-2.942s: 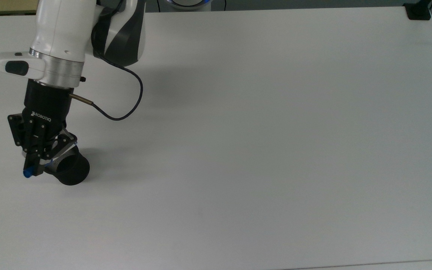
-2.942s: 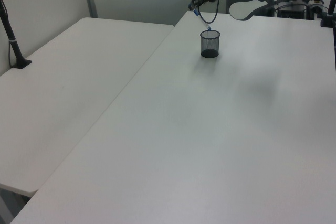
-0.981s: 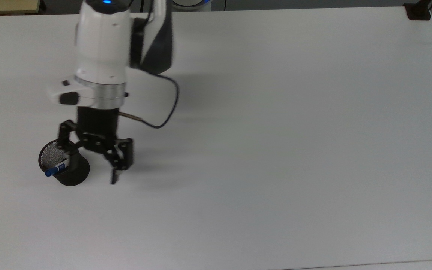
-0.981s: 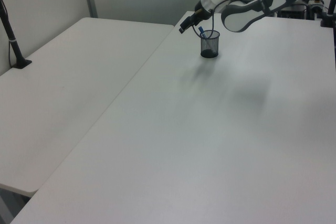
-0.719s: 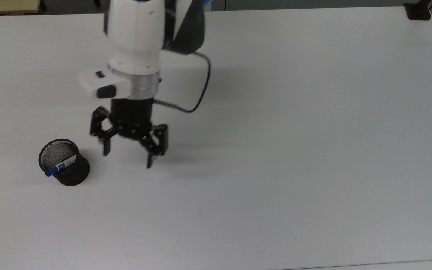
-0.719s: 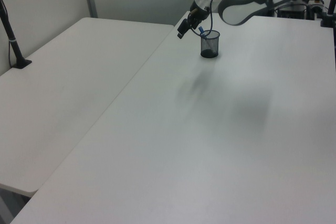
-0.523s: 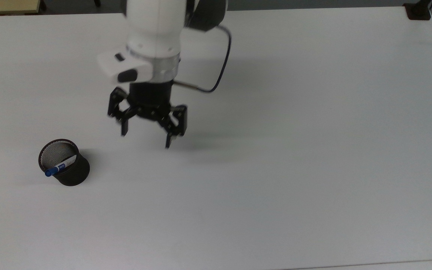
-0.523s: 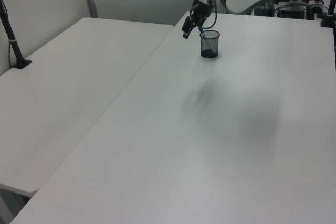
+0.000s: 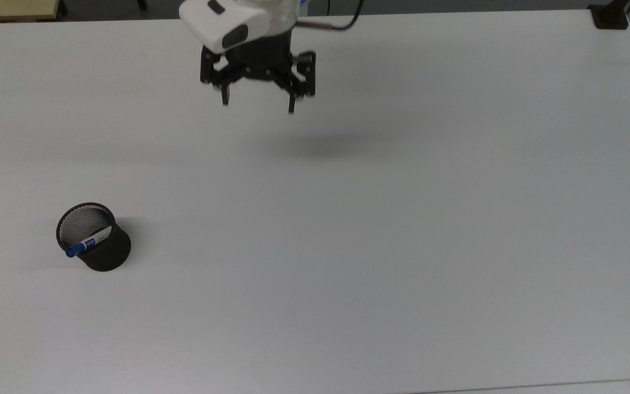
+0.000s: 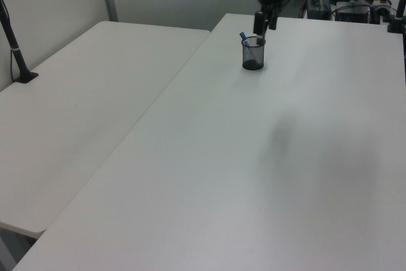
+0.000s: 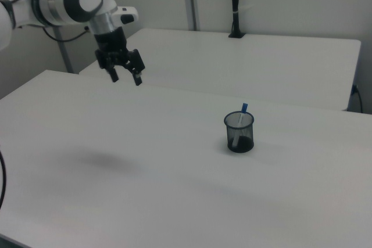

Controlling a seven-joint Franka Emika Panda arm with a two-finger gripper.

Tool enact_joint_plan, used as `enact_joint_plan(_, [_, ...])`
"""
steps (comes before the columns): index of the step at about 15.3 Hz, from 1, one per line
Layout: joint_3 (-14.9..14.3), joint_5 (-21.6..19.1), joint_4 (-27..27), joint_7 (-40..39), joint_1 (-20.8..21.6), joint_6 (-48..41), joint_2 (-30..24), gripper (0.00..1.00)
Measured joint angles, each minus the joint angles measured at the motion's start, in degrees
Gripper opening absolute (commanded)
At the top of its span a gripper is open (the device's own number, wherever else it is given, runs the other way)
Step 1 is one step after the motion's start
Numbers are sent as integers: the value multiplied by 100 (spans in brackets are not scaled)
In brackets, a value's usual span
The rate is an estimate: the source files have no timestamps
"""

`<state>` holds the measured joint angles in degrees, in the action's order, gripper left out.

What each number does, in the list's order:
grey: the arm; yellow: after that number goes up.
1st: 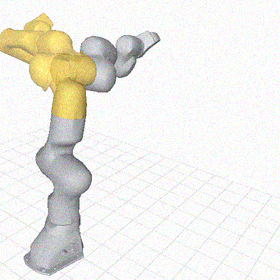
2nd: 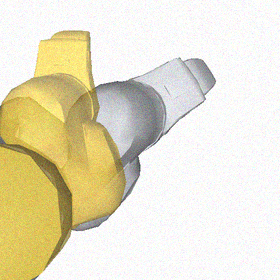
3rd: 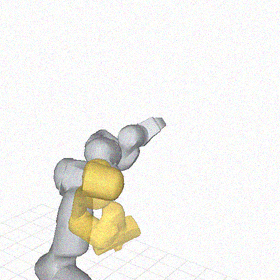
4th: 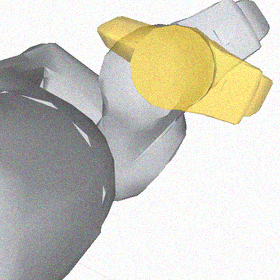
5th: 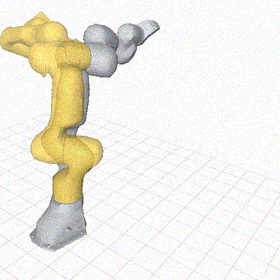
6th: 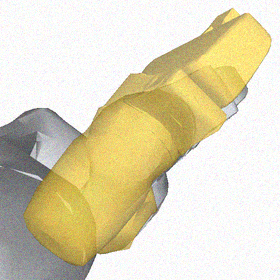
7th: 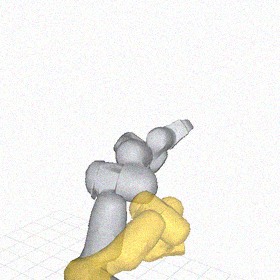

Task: Insert the marker

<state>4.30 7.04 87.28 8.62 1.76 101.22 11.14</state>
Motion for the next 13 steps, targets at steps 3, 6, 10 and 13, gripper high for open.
enact_joint_plan(3, [1, -235, 19, -373, -2, -698, -322, 100])
enact_joint_plan(6, [13, -375, 196, -395, -6, -825, -617, 100])
enact_joint_plan(10, [1, -375, 367, -396, -36, -825, -792, 100])
enact_joint_plan(13, [-91, -375, 369, -395, -37, -825, -830, 100])
